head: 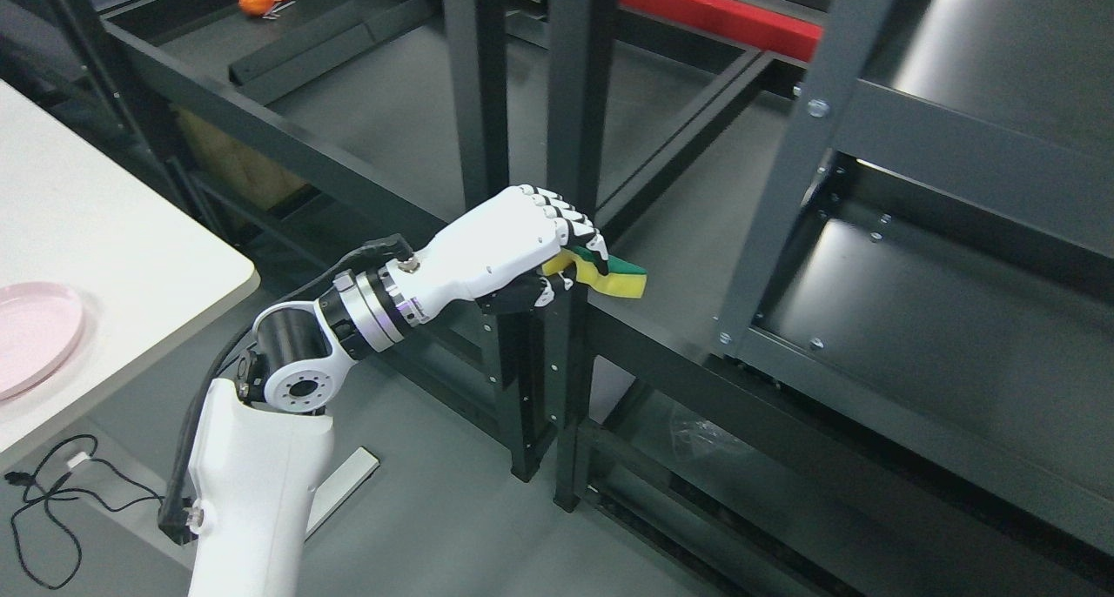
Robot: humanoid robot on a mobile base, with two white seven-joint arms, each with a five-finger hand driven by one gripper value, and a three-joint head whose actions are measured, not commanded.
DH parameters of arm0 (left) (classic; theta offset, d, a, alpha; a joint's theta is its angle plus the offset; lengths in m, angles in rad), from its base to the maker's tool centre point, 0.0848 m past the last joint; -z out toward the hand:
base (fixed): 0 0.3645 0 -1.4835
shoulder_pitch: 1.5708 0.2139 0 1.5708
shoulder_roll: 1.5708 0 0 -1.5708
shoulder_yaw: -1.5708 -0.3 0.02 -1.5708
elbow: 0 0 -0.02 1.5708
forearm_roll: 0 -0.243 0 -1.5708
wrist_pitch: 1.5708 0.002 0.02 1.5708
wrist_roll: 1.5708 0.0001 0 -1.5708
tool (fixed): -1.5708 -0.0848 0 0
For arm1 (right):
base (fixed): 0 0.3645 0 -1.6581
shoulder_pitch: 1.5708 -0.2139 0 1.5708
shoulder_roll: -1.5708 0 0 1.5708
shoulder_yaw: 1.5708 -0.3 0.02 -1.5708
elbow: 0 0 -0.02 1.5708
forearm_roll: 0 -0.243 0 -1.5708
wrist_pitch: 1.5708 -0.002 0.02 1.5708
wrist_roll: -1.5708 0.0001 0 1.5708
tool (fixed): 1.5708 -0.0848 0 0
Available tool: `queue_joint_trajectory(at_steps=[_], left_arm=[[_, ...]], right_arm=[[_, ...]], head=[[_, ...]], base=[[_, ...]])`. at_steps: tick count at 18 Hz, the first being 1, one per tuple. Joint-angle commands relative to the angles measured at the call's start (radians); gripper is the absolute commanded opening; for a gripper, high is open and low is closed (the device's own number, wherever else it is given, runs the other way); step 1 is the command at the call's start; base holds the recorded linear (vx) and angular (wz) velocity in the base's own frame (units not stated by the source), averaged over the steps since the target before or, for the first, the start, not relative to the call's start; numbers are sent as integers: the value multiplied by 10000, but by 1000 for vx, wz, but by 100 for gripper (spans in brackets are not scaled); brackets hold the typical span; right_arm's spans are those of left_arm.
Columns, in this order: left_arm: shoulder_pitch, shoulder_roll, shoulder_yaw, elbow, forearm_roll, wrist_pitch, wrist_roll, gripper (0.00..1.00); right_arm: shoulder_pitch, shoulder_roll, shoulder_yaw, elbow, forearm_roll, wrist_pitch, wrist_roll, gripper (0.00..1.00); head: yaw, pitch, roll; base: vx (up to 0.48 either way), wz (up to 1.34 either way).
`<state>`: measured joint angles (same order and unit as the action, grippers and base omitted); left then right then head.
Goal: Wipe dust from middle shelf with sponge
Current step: 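Carry the sponge with the left hand toward the dark metal shelf, then sweep the sponge along the middle shelf surface away from the shelf post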
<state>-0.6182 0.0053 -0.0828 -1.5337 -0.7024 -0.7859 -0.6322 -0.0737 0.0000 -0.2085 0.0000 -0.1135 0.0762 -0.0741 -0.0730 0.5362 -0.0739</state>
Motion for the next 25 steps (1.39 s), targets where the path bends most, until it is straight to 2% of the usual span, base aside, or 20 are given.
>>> queue_joint_trajectory(at_steps=[1, 4, 7, 13, 16, 21, 25], left_arm=[[-199, 122, -3800, -64, 931, 5, 32, 1], [-641, 122, -4906, -64, 1440, 5, 155, 1], [-1530, 122, -5170, -79, 1639, 5, 155, 1], [-4932, 122, -5216, -79, 1579, 5, 140, 1], [-6592, 122, -5124, 120, 829, 5, 277, 0], [-6918, 122, -5461, 839, -1577, 663, 1563, 0], [-6842, 122, -4989, 1546, -2180, 895, 2134, 0]], right_arm=[[1, -175, -1, -174, 0, 5, 5, 100], [1, -175, -1, -174, 0, 5, 5, 100], [1, -175, -1, -174, 0, 5, 5, 100], [1, -175, -1, -174, 0, 5, 5, 100], [1, -175, -1, -174, 0, 5, 5, 100], [1, -175, -1, -174, 0, 5, 5, 100], [1, -175, -1, -174, 0, 5, 5, 100]], head=[[0, 0, 0], [0, 0, 0], [0, 0, 0], [0, -3, 0], [0, -4, 0], [0, -5, 0], [0, -5, 0]], base=[[-206, -526], [-205, -556], [-166, -580], [-114, -579], [-29, -416], [-8, -343], [-1, -275]])
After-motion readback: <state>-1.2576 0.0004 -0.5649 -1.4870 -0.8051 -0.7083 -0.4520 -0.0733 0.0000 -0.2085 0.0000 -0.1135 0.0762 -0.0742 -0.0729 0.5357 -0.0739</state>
